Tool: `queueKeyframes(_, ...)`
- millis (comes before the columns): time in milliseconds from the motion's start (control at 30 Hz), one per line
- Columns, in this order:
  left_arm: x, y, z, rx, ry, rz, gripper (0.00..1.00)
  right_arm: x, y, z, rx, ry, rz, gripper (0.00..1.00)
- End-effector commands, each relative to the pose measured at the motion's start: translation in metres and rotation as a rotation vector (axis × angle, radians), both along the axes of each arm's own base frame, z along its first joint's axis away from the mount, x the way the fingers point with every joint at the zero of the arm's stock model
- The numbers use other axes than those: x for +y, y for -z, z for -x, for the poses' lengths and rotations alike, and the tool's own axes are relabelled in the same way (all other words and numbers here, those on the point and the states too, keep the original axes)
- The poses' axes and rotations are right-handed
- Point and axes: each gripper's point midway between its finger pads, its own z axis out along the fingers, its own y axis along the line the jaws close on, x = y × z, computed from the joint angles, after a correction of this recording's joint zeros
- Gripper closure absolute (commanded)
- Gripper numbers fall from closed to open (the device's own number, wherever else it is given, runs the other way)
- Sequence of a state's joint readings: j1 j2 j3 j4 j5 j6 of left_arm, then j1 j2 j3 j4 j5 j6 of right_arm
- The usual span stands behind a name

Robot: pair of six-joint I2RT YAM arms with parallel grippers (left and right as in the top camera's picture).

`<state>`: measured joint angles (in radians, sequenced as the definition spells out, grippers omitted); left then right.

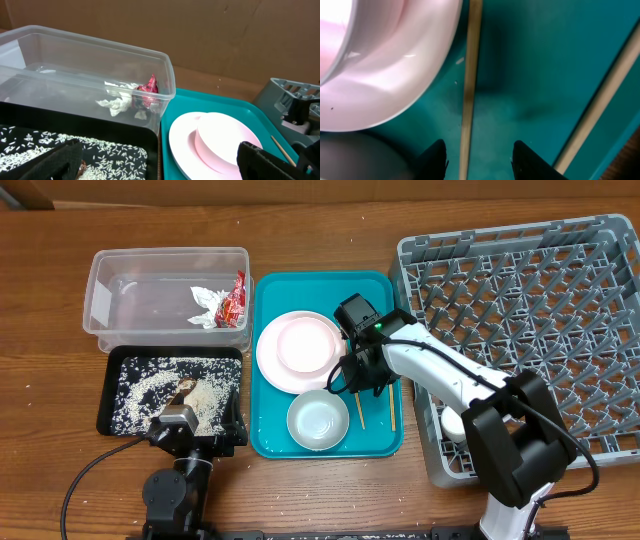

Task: Sort waste into correct bins and load items into the dishwasher
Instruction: 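Move the right gripper from the dish rack down to the chopsticks, then grasp one wooden chopstick with the right gripper and drop it in the rack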

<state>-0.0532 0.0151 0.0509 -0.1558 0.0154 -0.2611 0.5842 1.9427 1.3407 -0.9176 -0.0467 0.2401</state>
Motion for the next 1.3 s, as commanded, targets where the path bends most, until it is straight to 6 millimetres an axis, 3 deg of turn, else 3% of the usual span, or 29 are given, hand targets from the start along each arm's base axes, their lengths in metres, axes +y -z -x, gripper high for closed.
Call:
queueKeyframes(0, -0.002, 0.002, 0.0, -0.006, 0.011, -0.014, 0.0, 0.009, -0.001, -0.003, -0.011, -0.055, -0.04, 0.56)
queueKeyframes(233, -0.002, 0.002, 0.0, -0.006, 0.011, -0.014, 0.0, 0.013, 0.001, -0.004, -0.008, -0.087, -0.063, 0.59)
queueKeyframes(400, -0.002, 0.002, 0.0, -0.006, 0.011, -0.014, 0.0, 0.009, 0.019, -0.002, 0.026, -0.083, -0.029, 0.64)
queueKeyframes(467, -0.002, 0.002, 0.0, -0.006, 0.011, -0.014, 0.0, 0.007, 0.025, 0.0, 0.041, -0.084, -0.019, 0.69)
queueKeyframes(567, -0.002, 0.002, 0.0, -0.006, 0.011, -0.014, 0.0, 0.002, 0.026, 0.0, 0.04, -0.082, 0.006, 0.91)
queueKeyframes(667, -0.002, 0.002, 0.0, -0.006, 0.011, -0.014, 0.0, 0.0, 0.019, -0.002, 0.036, -0.072, 0.007, 0.96)
queueKeyframes(800, -0.002, 0.002, 0.0, -0.006, 0.011, -0.014, 0.0, -0.009, -0.008, -0.015, -0.009, -0.043, 0.008, 0.96)
queueKeyframes(1067, -0.002, 0.002, 0.0, -0.006, 0.011, -0.014, 0.0, -0.031, -0.108, -0.044, -0.207, 0.041, -0.089, 0.96)
queueKeyframes(1133, -0.002, 0.002, 0.0, -0.006, 0.011, -0.014, 0.0, -0.045, -0.135, -0.05, -0.28, 0.079, -0.119, 0.96)
queueKeyframes(1267, -0.002, 0.002, 0.0, -0.006, 0.011, -0.014, 0.0, -0.09, -0.16, -0.064, -0.388, 0.16, -0.038, 0.96)
